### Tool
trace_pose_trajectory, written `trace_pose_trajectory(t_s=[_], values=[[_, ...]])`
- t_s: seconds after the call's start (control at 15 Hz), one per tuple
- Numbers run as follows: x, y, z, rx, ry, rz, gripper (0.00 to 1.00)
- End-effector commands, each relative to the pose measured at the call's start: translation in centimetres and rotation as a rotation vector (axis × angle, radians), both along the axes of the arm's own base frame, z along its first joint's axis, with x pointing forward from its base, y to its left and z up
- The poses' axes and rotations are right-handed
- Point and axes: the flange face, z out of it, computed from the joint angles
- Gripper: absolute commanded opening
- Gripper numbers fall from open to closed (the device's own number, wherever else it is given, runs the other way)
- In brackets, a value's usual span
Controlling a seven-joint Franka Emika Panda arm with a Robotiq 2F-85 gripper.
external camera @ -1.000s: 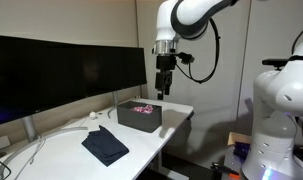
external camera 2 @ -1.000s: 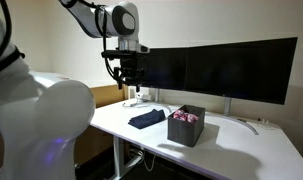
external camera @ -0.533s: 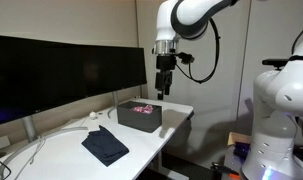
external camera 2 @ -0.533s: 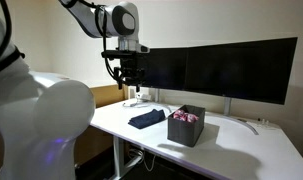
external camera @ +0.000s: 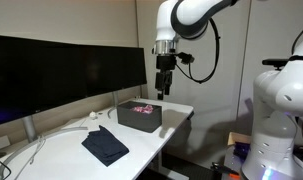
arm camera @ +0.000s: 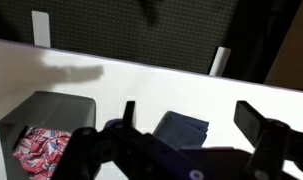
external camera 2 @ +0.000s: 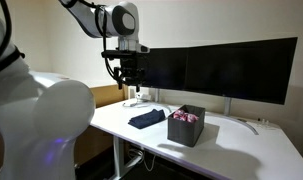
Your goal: Put the towel inside the box
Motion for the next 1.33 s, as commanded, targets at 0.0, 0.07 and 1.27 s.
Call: trace_pose_trajectory(t_s=[0.0,0.07,1.27], values=[[0.0,0.0,0.1,0.0,0.001,0.0,1.0],[0.0,0.0,0.1,0.0,0.001,0.0,1.0],[4.3,3.5,-2.5,-0.048,0.074,0.05,1.0]])
